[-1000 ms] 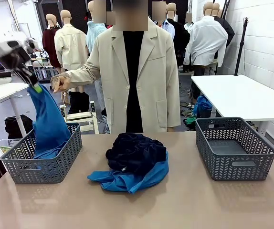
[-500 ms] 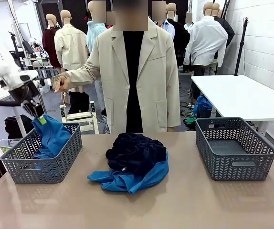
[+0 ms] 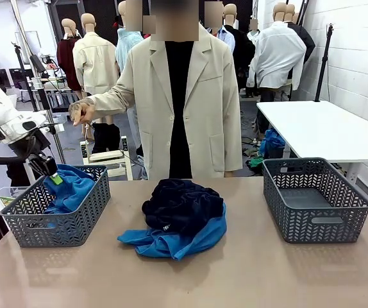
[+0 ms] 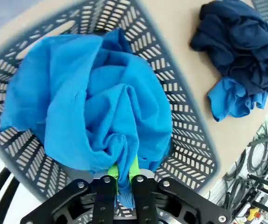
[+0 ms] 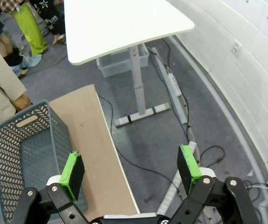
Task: Sort the tops and bottoms.
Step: Sort the clothes according to human instructions, then lift clothes from the center of the table with your right hand.
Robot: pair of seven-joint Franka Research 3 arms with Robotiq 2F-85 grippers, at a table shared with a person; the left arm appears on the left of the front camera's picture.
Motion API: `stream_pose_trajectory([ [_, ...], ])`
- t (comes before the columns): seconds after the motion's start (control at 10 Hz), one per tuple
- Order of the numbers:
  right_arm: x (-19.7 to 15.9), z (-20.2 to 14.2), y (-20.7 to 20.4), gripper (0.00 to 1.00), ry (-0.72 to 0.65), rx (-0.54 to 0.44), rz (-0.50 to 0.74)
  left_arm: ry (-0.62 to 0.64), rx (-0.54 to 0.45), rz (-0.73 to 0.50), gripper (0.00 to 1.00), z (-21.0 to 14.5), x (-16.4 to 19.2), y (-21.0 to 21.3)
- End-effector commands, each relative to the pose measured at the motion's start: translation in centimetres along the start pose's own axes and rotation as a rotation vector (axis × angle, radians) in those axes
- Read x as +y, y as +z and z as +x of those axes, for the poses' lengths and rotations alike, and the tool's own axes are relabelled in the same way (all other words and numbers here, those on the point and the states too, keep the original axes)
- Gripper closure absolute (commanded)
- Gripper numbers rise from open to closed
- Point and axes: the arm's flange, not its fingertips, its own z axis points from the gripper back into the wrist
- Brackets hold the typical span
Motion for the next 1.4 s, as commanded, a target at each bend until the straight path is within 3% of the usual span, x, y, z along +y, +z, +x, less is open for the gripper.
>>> stream_pose_trajectory([
  [0.0, 0.0, -0.2, -0.1, 0.0, -0.013, 0.006, 0.005, -0.053, -0.067, 0.095, 0.8, -0.7, -1.6, 1.5],
  [0.4, 0.0, -0.2, -0.1, 0.0, -0.013, 0.006, 0.005, -0.086, -0.157, 0.192, 0.01, -1.7, -4.5, 5.8],
  [0.7, 0.0, -0.2, -0.1, 0.0, -0.013, 0.006, 0.005, -0.12, -0.284, 0.286, 0.0, -3.7, -6.4, 11.5],
  [0.9, 0.0, -0.2, -0.1, 0.0, -0.013, 0.006, 0.005, -0.114, -0.334, 0.415, 0.0, -5.5, -7.4, 14.8],
  [1.3, 0.0, -0.2, -0.1, 0.0, -0.013, 0.006, 0.005, -0.206, -0.466, 0.446, 0.0, -9.3, -11.0, 19.3],
])
